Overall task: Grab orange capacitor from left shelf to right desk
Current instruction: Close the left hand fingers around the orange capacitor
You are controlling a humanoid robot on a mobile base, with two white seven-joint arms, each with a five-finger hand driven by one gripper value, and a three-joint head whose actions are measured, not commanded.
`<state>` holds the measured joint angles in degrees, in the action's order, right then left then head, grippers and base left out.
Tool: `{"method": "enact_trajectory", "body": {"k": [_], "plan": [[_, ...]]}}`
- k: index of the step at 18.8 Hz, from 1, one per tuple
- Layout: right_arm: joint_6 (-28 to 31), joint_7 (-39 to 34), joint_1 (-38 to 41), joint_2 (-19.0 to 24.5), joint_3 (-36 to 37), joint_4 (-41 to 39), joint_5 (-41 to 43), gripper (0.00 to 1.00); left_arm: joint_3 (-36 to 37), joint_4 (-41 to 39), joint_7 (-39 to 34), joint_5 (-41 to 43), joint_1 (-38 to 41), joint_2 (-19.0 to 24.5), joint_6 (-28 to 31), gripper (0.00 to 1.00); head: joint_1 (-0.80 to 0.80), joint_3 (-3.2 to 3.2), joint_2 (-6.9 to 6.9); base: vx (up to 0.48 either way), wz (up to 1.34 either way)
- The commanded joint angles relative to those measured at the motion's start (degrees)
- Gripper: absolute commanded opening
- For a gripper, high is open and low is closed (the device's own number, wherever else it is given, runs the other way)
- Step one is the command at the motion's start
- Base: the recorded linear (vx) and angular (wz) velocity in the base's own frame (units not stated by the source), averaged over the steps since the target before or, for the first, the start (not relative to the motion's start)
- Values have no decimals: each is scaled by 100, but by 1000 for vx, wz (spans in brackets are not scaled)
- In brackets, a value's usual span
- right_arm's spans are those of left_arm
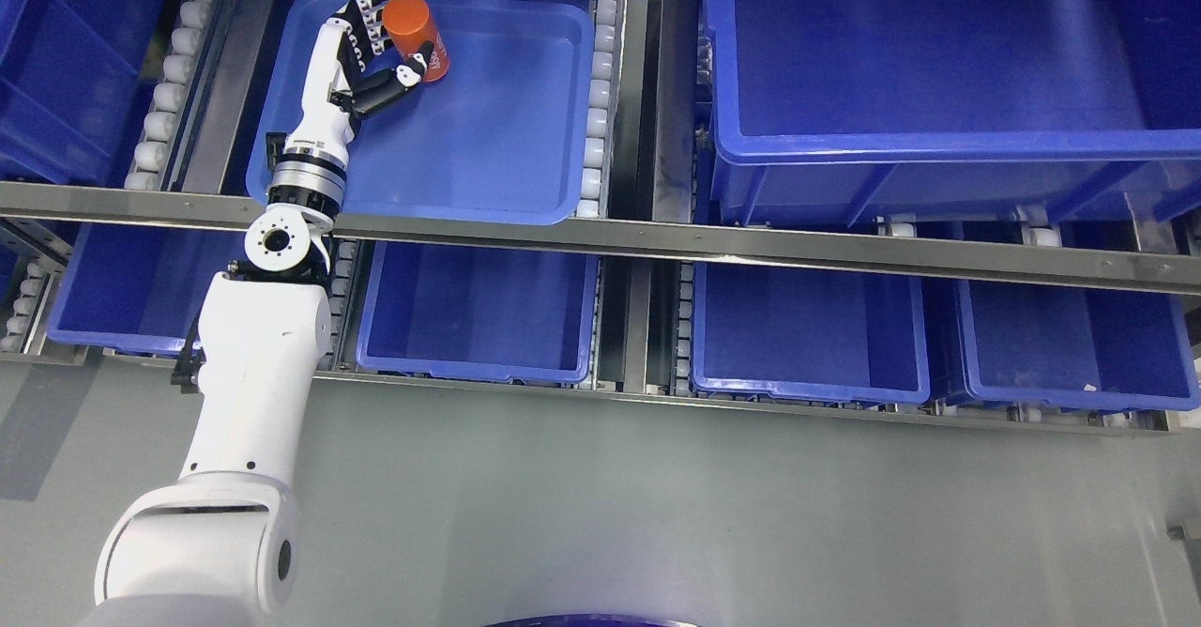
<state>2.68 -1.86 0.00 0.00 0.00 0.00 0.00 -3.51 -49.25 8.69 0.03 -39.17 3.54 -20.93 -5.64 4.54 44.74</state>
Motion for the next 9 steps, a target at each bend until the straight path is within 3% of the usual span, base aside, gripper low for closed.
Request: {"method": "enact_trajectory", "body": {"k": [1, 5, 9], "plan": [[-13, 2, -9, -100, 62, -193, 0, 100, -203, -951, 176, -222, 198, -254, 1, 0, 0, 0, 0, 0, 0], [-13, 2, -9, -100, 62, -193, 0, 100, -176, -2569, 238, -469, 1032, -254, 300, 1, 0, 0, 0, 0, 0], [-13, 2, -9, -100, 62, -193, 0, 100, -193, -3283, 221, -495, 1509, -254, -67, 1, 0, 0, 0, 0, 0]]}}
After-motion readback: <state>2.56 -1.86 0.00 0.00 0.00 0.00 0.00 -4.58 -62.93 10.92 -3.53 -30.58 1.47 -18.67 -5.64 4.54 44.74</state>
